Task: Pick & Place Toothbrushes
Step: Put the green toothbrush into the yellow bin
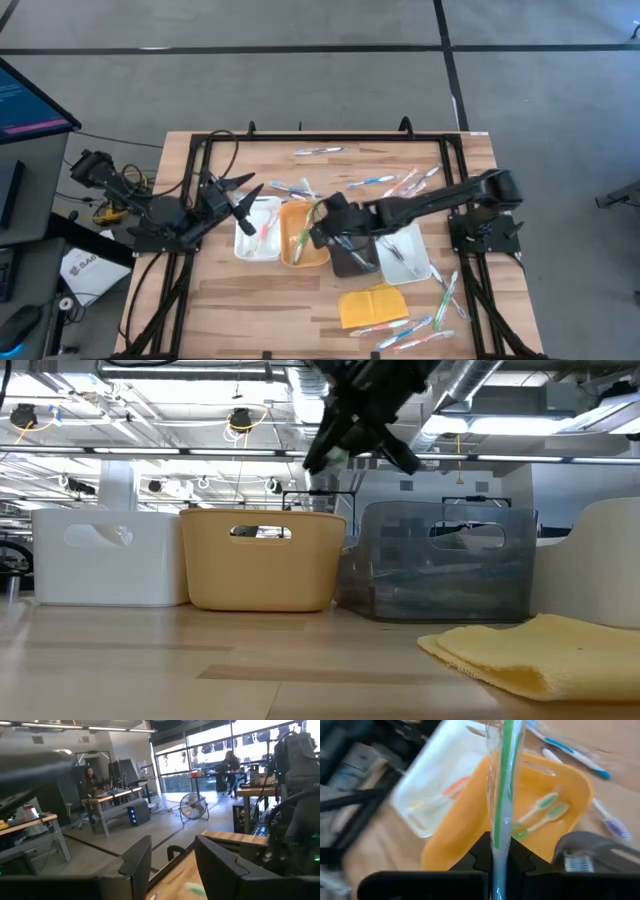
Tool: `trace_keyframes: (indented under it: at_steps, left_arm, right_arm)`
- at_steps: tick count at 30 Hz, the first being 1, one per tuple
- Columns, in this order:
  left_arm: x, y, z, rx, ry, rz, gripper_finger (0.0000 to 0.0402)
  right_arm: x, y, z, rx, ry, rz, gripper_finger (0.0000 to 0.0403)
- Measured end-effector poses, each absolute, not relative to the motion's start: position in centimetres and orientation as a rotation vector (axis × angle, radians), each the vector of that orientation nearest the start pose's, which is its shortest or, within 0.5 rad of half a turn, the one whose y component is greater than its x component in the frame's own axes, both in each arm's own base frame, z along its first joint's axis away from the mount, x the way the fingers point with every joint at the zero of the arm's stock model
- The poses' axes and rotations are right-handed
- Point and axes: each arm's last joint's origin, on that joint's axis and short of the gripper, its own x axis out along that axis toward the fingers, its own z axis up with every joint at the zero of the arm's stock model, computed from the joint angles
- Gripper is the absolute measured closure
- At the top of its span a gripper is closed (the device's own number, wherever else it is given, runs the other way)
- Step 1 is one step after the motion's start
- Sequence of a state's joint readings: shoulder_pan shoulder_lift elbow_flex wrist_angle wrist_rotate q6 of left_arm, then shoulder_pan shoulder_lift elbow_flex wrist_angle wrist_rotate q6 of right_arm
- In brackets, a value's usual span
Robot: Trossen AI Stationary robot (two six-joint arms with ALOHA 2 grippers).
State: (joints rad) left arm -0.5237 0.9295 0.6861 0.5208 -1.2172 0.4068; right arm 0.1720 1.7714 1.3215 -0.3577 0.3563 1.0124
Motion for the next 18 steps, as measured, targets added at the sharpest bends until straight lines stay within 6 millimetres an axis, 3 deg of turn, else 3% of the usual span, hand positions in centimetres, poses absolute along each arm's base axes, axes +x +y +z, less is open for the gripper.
trace_keyframes:
  at_steps: [9,18]
  left_arm:
    - [17.3,-7.7,33.5,0.166,-0.015,0.746,0.0263]
    - [17.1,-7.6,33.4,0.205,0.033,0.821,0.0283]
  right_arm:
    - [40.7,4.5,24.9,0.772,0.87,-0.552,0.0391]
    - [40.3,3.2,25.4,0.834,0.961,-0.526,0.039]
